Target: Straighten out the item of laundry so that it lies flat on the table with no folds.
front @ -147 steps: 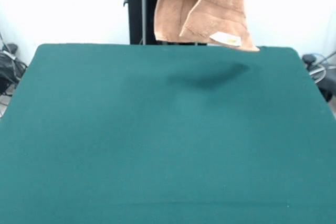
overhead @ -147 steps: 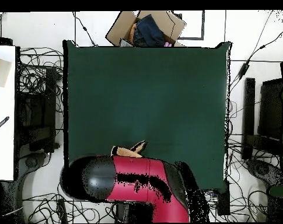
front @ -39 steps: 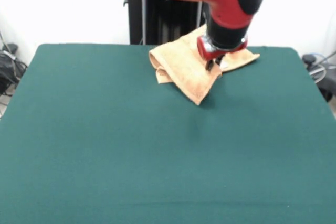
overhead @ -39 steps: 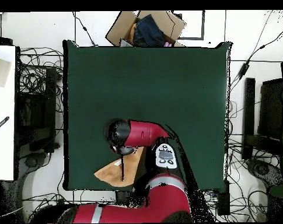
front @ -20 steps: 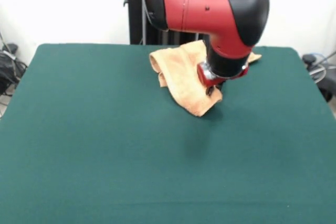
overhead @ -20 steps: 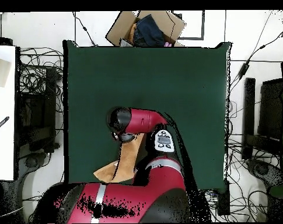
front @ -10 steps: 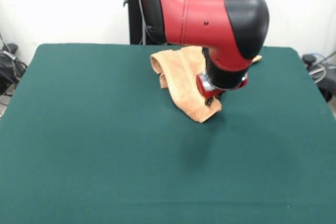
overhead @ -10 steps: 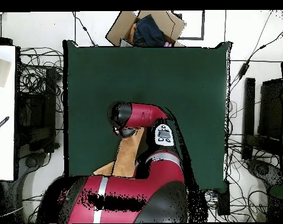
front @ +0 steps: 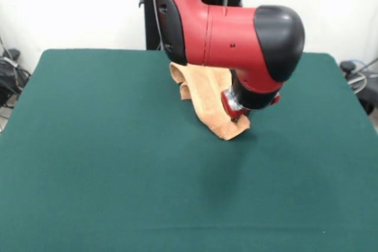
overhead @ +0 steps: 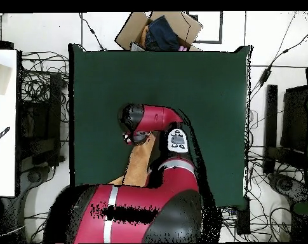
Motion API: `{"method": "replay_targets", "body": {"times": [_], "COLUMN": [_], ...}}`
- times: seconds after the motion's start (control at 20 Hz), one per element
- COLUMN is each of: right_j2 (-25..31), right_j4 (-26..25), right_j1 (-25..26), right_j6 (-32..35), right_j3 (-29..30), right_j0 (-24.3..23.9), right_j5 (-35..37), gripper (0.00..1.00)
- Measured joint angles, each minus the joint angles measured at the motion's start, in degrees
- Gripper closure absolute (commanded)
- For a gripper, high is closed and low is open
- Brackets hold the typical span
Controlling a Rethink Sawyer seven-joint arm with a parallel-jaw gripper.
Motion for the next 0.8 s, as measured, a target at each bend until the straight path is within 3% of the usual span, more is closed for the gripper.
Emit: {"method": "replay_targets", "body": {"times": [0.8], "right_j2": [-0.1], "right_j4": [0.0], "right_j1": [3.2], "right_j6": [0.0], "right_j3": [-9.7], "right_j0": [2.9], "right_j5": [6.3], "gripper": [1.00]}}
